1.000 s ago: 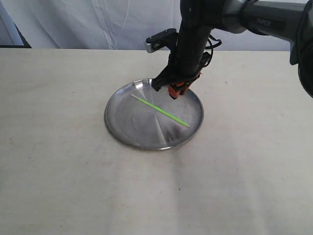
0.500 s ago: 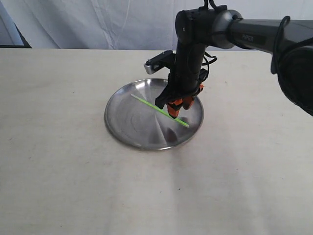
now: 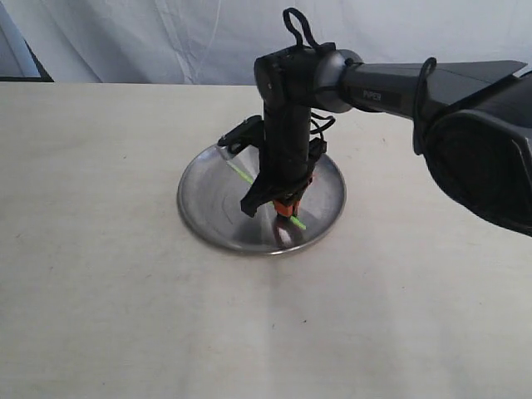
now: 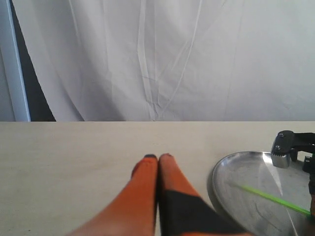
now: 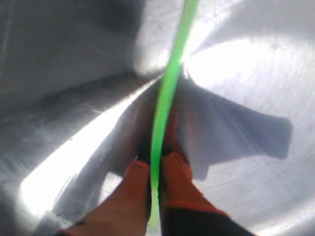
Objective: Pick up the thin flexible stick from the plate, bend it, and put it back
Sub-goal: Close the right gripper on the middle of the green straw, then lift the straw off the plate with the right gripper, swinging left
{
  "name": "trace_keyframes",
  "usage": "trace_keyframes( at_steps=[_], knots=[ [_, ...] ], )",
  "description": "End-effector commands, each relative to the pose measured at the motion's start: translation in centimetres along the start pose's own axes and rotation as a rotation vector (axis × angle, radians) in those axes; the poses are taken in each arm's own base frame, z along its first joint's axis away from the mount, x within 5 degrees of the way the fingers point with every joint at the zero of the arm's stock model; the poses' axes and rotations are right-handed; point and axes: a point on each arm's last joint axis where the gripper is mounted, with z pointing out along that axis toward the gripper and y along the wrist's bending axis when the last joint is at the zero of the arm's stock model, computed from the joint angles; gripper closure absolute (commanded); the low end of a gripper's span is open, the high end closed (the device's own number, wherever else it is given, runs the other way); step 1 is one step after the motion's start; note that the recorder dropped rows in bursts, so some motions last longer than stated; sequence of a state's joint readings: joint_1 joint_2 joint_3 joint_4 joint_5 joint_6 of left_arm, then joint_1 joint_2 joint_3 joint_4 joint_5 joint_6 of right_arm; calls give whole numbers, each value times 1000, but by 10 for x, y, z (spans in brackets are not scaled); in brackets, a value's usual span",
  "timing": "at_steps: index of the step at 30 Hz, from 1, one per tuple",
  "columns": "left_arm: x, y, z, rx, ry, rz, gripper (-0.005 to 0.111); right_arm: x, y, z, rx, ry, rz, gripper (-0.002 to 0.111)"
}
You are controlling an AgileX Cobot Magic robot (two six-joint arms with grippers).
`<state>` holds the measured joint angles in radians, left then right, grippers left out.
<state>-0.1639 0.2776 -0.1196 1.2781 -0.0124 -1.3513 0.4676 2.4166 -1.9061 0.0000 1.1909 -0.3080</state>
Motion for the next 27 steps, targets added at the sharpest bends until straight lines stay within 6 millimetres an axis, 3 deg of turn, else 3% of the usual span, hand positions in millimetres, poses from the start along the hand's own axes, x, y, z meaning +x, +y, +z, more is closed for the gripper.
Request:
trace_keyframes(
  at_steps=[1, 4, 12, 16, 23, 27],
  knots=[
    [-1, 1, 0, -7, -3, -7, 107, 1, 2, 28, -22, 47, 9, 108],
    [-1, 1, 0, -7, -3, -7, 107, 1, 2, 11, -15, 11, 11, 109],
    [-1, 1, 0, -7, -3, -7, 107, 3, 3, -80, 48, -226, 31, 109],
    [-1, 1, 0, -7, -3, -7, 107, 11, 7, -114, 50, -293, 41, 109],
    [-1, 1, 0, -7, -3, -7, 107, 30, 22, -151, -41, -325, 48, 109],
    [0, 2, 0, -22, 0, -7, 107, 50, 35, -154, -114, -333, 24, 109]
  ],
)
